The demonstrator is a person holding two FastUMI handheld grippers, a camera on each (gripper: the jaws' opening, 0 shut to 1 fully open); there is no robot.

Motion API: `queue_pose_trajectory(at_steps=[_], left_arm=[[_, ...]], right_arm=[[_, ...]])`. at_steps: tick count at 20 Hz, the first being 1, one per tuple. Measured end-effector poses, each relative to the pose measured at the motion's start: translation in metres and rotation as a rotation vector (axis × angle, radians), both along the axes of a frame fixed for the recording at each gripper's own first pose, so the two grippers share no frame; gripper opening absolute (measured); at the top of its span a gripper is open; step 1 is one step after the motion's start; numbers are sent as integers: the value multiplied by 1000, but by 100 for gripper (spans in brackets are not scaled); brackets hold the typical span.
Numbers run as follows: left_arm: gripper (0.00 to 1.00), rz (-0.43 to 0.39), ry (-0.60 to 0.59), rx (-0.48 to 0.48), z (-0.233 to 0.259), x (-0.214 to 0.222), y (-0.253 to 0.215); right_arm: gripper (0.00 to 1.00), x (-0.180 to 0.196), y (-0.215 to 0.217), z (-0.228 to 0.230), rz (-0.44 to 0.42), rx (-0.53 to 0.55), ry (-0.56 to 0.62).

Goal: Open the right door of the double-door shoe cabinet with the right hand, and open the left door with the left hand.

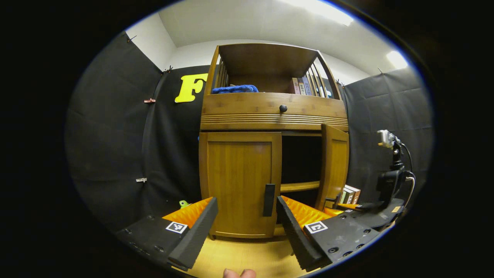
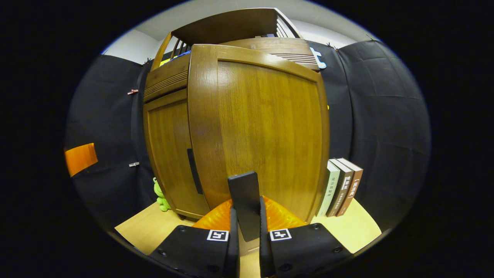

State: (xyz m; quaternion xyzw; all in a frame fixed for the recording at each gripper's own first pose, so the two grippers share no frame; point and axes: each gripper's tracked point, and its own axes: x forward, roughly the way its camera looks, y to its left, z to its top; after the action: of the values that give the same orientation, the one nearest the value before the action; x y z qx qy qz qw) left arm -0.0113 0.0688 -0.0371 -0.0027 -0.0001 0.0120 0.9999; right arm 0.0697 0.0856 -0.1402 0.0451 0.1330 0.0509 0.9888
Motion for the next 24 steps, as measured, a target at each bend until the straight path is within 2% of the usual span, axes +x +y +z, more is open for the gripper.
queue_pose_trajectory(at_steps=[4,8,13,20,21,22,24], left_arm=[[95,-16,8,7,-2,4,-16],[95,-28,6,7,-1,8,-33],[95,-46,7,10,0,18,-56],[95,-68,23,8,-4,41,-91],[95,-70,24,13,-7,44,-93],[95,-72,25,16,-9,48,-97],[95,-73,28,21,-12,55,-103]], right_arm=[[24,-24,-31,4,-19,9,14],[23,-44,-67,9,-41,-32,21],[22,-62,-109,19,-58,24,22],[19,-77,-172,25,-88,-13,8],[27,-80,-182,27,-95,-17,3],[17,-80,-189,31,-99,-9,-4],[17,-84,-201,37,-118,1,-14]])
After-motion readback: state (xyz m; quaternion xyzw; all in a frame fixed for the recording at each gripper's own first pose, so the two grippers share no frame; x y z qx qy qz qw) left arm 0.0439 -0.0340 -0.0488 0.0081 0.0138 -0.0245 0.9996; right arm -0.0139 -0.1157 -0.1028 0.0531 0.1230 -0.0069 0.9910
